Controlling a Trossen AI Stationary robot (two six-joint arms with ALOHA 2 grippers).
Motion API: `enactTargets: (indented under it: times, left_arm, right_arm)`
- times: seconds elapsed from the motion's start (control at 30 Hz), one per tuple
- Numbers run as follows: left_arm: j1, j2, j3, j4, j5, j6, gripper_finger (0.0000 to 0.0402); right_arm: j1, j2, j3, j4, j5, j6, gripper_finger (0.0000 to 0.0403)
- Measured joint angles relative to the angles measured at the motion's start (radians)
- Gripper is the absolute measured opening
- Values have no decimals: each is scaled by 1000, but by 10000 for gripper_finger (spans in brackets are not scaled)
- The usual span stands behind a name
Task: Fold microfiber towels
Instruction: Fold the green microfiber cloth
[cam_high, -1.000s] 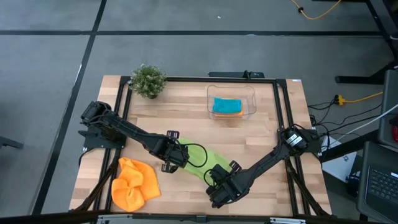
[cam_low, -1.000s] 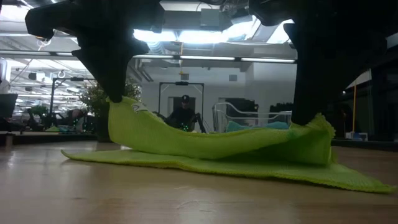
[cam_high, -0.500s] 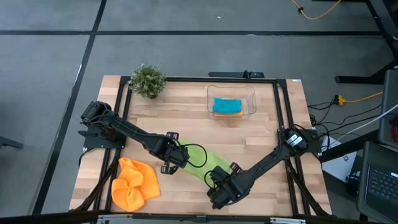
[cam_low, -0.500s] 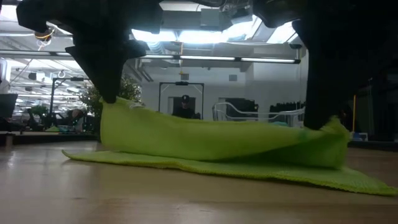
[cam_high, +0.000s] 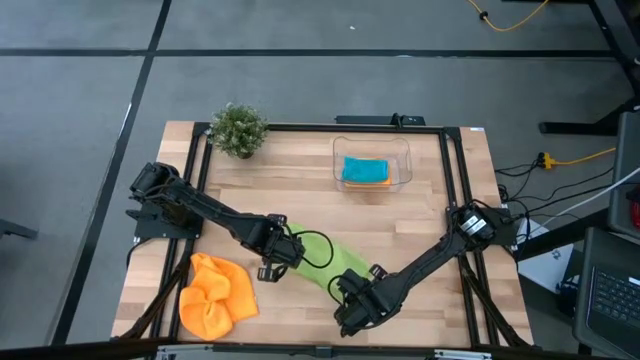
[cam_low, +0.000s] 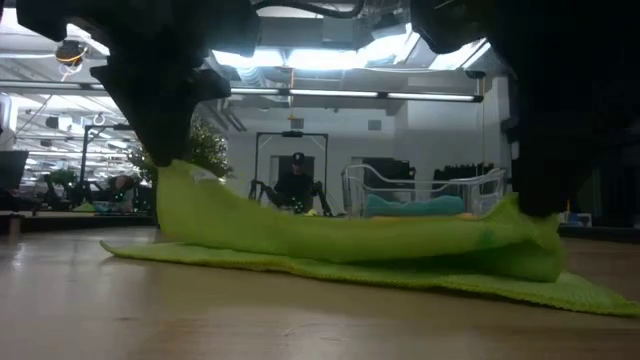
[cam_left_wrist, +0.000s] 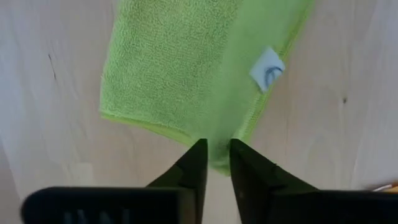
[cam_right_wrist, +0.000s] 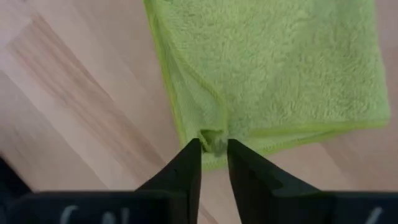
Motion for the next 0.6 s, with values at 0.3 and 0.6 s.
enactTargets:
  times: [0.3, 0.6]
  left_arm:
    - [1, 0, 0, -38, 0, -67, 115]
    - [34, 0, 0, -103, 6, -124, 116]
  right_arm:
    - [0, 0, 0, 0, -132, 0, 94]
    - [0, 0, 63, -1, -308, -35, 94]
